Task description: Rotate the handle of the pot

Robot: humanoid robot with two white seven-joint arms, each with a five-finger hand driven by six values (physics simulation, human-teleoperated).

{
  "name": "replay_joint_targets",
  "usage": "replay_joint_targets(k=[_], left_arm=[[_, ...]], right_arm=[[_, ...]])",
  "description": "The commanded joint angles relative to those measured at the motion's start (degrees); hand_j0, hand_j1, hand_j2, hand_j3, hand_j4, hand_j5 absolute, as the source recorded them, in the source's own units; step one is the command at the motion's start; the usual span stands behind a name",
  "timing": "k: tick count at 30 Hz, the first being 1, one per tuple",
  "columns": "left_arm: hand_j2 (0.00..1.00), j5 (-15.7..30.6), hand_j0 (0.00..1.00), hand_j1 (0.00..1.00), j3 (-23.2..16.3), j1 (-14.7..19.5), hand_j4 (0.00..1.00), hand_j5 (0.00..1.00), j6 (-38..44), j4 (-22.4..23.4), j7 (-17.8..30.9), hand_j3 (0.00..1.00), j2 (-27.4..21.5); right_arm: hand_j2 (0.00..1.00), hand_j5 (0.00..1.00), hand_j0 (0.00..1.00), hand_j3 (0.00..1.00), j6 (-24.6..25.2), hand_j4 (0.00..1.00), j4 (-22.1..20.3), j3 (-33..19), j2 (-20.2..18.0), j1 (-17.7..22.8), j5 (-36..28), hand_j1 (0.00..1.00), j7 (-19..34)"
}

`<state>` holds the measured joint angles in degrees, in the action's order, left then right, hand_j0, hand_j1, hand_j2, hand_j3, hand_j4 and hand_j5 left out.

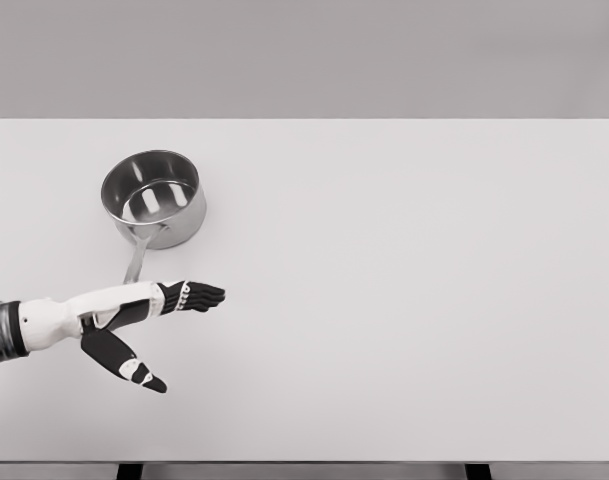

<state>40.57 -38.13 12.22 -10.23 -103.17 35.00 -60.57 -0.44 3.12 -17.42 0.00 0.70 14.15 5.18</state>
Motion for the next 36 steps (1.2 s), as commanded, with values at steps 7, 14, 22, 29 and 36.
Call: replay_joint_targets(k=[7, 14, 22, 29, 36], left_arm=[[1.0, 0.38, 1.0, 1.0, 7.1, -5.72, 1.0, 1.0, 2.32, -0.01, 0.0, 1.0, -0.69], [1.0, 0.47, 1.0, 1.0, 9.39, -6.33, 1.0, 1.0, 2.32, -0.01, 0.0, 1.0, -0.6], [1.0, 0.38, 1.0, 1.0, 9.48, -6.68, 1.0, 1.0, 3.37, 2.01, 0.0, 1.0, -0.42], [1.0, 0.38, 1.0, 1.0, 10.09, -7.56, 1.0, 1.0, 3.37, 2.98, 0.0, 1.0, -0.6], [1.0, 0.38, 1.0, 1.0, 11.68, -8.71, 1.0, 1.0, 3.37, 4.2, 0.0, 1.0, -0.69]], right_arm=[[1.0, 1.0, 1.0, 1.0, 0.0, 1.0, -0.05, 0.02, 0.0, 0.0, 0.0, 1.0, 0.01], [1.0, 1.0, 1.0, 1.0, 0.0, 1.0, -0.05, 0.02, 0.0, 0.0, 0.0, 1.0, 0.01], [1.0, 1.0, 1.0, 1.0, 0.0, 1.0, -0.05, -0.07, 0.0, 0.0, 0.0, 1.0, 0.01], [1.0, 1.0, 1.0, 1.0, 0.0, 1.0, -0.05, 0.02, 0.0, 0.0, 0.0, 1.0, 0.01], [1.0, 1.0, 1.0, 1.0, 0.0, 1.0, 0.04, 0.02, 0.0, 0.0, 0.0, 1.0, 0.01]])
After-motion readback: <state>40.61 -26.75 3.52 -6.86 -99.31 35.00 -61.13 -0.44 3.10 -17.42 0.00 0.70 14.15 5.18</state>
